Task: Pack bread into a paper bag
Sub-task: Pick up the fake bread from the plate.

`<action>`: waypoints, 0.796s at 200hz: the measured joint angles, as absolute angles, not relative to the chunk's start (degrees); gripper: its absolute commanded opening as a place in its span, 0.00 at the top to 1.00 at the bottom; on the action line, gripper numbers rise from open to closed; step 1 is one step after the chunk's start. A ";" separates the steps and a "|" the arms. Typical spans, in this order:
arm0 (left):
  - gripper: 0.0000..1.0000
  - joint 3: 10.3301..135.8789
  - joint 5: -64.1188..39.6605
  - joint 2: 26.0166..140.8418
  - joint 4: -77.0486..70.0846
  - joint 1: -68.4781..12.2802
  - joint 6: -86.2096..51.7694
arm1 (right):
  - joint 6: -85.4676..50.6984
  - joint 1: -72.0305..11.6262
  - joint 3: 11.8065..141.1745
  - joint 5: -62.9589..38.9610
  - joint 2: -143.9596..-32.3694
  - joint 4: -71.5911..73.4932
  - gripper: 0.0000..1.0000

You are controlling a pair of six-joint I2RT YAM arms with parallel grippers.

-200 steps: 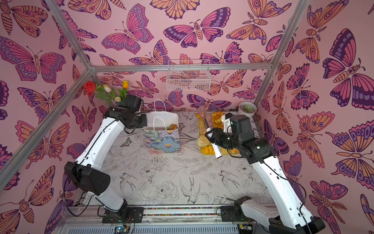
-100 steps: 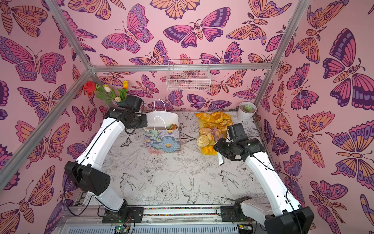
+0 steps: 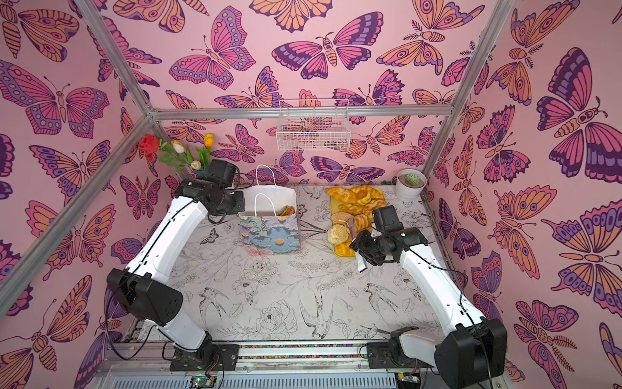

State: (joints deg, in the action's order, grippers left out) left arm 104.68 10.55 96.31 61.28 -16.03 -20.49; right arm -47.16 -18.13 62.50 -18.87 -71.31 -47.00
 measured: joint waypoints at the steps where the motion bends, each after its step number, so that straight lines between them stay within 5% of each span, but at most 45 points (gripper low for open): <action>1: 0.94 104.68 10.55 96.33 61.28 -16.03 -20.49 | -47.16 -18.09 62.50 -18.96 -71.44 -46.92 0.47; 159: 0.94 104.68 10.59 96.31 61.28 -16.03 -20.49 | -52.10 -16.84 62.48 -23.64 -75.02 -42.61 0.47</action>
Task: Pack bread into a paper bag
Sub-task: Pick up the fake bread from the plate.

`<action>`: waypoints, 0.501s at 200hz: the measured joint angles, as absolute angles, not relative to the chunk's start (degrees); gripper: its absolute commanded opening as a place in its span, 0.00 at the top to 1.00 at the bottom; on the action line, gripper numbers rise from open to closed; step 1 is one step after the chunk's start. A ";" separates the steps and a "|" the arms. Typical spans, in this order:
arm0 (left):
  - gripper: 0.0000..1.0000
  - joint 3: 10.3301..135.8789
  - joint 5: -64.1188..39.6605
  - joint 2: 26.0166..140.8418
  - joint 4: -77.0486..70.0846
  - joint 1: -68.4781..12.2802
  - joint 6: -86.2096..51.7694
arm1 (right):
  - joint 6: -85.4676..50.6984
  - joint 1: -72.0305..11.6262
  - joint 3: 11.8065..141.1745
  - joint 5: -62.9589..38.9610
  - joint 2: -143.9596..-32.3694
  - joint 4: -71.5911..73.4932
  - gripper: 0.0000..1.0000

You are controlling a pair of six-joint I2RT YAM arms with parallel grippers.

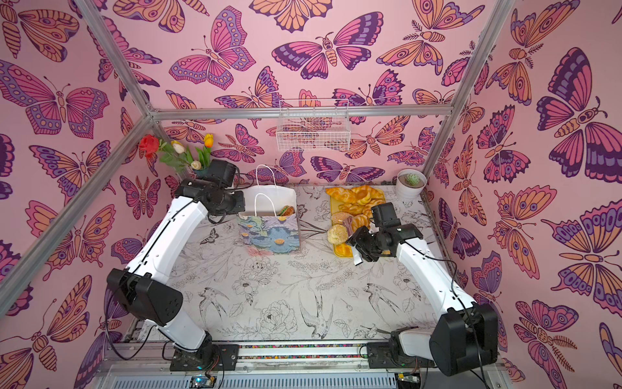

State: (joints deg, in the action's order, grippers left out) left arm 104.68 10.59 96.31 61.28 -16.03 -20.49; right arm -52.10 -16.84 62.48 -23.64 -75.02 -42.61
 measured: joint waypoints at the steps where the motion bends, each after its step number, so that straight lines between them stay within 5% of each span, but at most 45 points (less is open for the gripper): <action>1: 0.94 104.68 10.59 96.31 61.28 -16.03 -20.49 | -52.12 -16.84 62.48 -23.64 -75.02 -42.61 0.47; 100: 0.94 104.62 11.22 96.33 61.28 -16.03 -20.64 | -54.22 -16.12 62.15 -24.71 -78.43 -39.64 0.48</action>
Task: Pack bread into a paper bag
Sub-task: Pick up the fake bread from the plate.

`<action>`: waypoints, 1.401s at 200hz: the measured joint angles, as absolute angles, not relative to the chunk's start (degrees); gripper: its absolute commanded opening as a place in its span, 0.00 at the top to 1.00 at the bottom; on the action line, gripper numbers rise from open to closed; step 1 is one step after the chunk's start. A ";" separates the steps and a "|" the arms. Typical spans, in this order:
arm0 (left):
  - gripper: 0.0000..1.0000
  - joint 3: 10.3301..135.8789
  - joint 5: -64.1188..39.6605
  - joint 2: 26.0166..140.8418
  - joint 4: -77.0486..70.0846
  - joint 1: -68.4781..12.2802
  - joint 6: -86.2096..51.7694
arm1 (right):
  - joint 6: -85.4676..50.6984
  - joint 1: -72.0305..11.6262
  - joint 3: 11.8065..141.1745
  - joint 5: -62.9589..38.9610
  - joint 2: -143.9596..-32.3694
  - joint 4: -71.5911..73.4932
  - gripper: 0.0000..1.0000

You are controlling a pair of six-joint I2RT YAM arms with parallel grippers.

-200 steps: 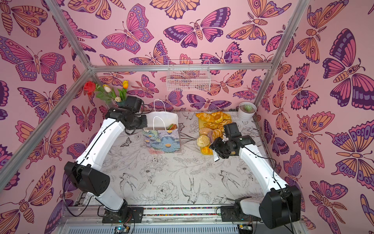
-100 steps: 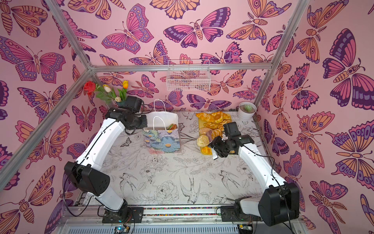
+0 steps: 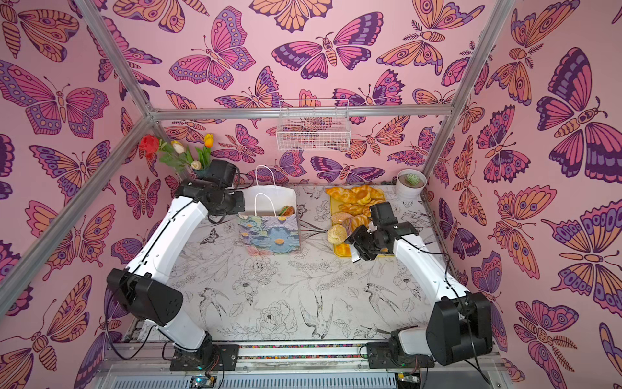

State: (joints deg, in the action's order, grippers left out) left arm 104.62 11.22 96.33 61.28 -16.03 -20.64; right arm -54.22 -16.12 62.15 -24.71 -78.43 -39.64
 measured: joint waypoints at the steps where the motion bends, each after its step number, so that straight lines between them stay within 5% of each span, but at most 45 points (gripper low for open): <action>1: 0.93 104.62 11.22 96.31 61.28 -16.03 -20.64 | -54.22 -16.12 62.15 -24.73 -78.46 -39.62 0.48; 77: 0.94 104.51 11.57 96.31 61.25 -16.03 -20.64 | -54.17 -13.47 62.15 -26.24 -80.47 -38.35 0.49; 163: 0.93 104.18 11.62 96.31 61.25 -16.03 -20.64 | -53.93 -12.82 60.03 -27.49 -80.62 -35.97 0.77; 280: 0.93 104.20 11.60 96.12 61.28 -16.03 -20.64 | -48.95 -12.73 68.51 -30.28 -68.14 -46.81 0.79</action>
